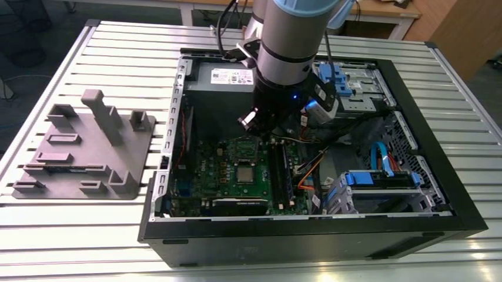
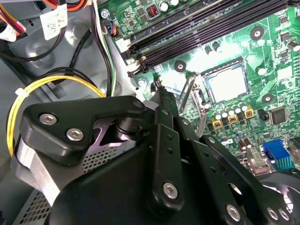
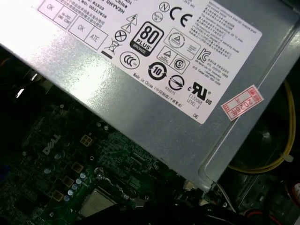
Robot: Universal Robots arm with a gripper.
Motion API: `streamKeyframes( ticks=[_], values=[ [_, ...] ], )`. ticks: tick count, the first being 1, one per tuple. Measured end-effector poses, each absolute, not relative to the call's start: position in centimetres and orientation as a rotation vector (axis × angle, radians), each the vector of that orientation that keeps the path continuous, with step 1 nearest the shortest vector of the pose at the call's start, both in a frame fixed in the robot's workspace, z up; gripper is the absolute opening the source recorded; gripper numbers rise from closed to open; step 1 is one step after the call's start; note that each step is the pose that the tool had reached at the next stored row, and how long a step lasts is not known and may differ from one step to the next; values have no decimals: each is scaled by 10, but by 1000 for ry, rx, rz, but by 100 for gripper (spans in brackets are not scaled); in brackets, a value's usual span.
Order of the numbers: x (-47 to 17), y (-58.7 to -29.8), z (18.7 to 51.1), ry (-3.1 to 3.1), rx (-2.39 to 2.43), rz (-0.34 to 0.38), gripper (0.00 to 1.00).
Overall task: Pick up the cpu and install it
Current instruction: 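Close the cpu cover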
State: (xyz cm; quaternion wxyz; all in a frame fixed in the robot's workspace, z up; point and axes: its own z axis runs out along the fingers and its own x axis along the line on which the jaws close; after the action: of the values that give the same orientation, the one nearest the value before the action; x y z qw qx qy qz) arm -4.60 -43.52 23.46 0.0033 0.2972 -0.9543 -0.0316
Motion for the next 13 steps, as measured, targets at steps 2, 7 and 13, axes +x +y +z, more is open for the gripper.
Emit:
streamKeyframes(
  ticks=[2,7,13],
  values=[
    [-45,-434,235,-2991,932,-99,11],
    [-43,-434,235,-2988,934,-100,11],
    [-43,-434,236,-2980,957,-100,11]
  ],
)
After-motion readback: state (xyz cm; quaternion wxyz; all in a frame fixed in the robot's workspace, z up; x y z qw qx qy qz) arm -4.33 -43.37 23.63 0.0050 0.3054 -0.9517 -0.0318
